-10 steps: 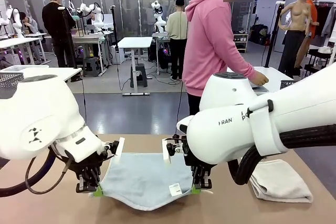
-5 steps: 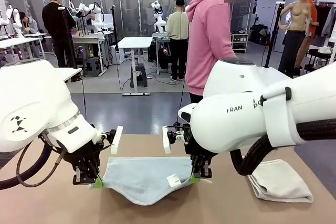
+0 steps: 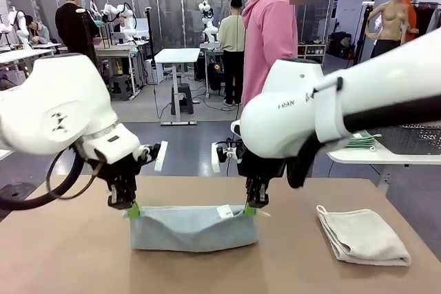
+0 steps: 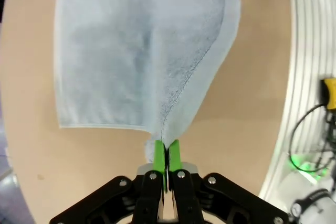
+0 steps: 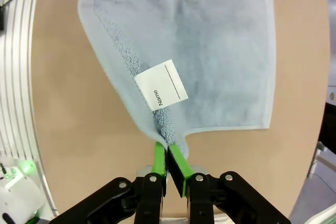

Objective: Fold the towels and place them in the basket.
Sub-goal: When a person lays out a Towel with hook on the table, fold it in half twice.

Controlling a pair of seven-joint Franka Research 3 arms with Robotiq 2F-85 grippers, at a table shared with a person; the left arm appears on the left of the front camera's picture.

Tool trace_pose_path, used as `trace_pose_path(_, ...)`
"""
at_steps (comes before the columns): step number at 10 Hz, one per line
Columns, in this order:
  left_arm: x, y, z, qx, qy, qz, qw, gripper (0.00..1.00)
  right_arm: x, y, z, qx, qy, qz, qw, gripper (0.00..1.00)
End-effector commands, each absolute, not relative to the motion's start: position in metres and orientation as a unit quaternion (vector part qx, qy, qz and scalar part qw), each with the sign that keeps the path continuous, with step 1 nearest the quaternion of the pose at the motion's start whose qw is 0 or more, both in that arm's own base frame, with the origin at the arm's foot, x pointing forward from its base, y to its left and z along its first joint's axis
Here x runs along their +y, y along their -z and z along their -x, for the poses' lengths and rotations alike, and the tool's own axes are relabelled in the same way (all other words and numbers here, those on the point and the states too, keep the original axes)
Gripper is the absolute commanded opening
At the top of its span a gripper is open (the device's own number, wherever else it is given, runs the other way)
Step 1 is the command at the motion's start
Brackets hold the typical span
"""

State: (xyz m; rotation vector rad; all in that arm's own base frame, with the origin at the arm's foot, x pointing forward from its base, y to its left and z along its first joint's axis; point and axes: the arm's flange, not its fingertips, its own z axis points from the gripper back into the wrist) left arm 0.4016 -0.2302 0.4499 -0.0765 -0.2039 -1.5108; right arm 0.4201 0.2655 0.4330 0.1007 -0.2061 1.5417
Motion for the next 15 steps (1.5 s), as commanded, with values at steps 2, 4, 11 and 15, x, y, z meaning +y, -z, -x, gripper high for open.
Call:
trace_pose_path(2,-0.233,-0.447,-0.467,-0.045,0.678,0.048,0.733,0.0,0.27,-0.42,-0.496,-0.047,-0.692,-0.051,0.719,0.0)
trace_pose_path(4,-0.233,-0.435,-0.501,-0.028,0.679,0.05,0.732,0.0,0.268,-0.404,-0.53,-0.038,-0.686,-0.059,0.724,0.0)
trace_pose_path(11,-0.236,-0.414,-0.532,-0.027,0.667,0.059,0.742,0.0,0.263,-0.385,-0.56,-0.048,-0.668,-0.068,0.74,0.0)
trace_pose_path(15,-0.237,-0.412,-0.533,-0.022,0.669,0.058,0.741,0.04,0.265,-0.386,-0.559,-0.049,-0.665,-0.071,0.742,0.07)
